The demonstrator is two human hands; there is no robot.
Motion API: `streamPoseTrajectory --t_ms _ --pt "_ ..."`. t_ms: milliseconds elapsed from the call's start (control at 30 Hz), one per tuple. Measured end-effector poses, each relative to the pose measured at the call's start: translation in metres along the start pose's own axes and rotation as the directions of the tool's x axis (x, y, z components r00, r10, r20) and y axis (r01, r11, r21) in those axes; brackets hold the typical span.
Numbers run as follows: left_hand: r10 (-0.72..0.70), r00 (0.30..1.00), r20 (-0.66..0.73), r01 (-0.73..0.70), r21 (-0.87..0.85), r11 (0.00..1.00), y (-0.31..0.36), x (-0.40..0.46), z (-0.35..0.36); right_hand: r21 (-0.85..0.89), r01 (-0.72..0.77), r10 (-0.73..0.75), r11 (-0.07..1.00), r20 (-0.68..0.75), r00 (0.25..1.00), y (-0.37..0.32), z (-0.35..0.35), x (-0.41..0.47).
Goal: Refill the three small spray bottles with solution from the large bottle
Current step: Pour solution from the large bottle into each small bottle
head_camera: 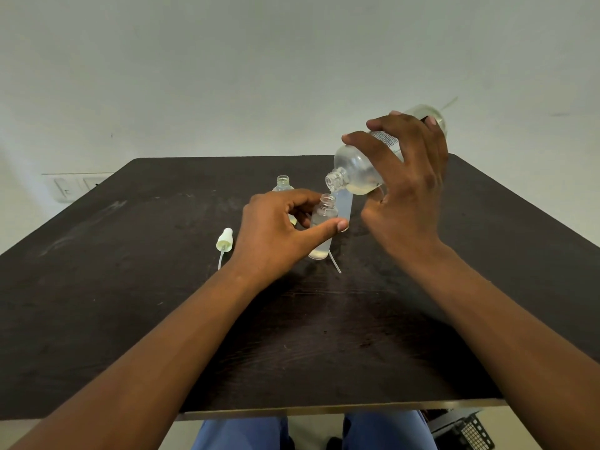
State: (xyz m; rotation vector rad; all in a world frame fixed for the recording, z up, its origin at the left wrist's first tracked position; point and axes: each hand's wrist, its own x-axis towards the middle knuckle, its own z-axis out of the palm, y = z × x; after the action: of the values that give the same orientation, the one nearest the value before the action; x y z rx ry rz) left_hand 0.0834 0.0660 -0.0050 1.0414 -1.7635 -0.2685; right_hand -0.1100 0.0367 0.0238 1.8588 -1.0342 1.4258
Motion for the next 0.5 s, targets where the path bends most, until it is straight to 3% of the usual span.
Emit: streamPoseTrajectory --t_ms 500 --pt "-0.014 1.000 0.006 0.014 -0.003 1.000 0.0016 0.0003 -0.0005 0.003 0.013 -0.013 1.000 -0.003 1.000 -0.0019 -0.0015 -0.0002"
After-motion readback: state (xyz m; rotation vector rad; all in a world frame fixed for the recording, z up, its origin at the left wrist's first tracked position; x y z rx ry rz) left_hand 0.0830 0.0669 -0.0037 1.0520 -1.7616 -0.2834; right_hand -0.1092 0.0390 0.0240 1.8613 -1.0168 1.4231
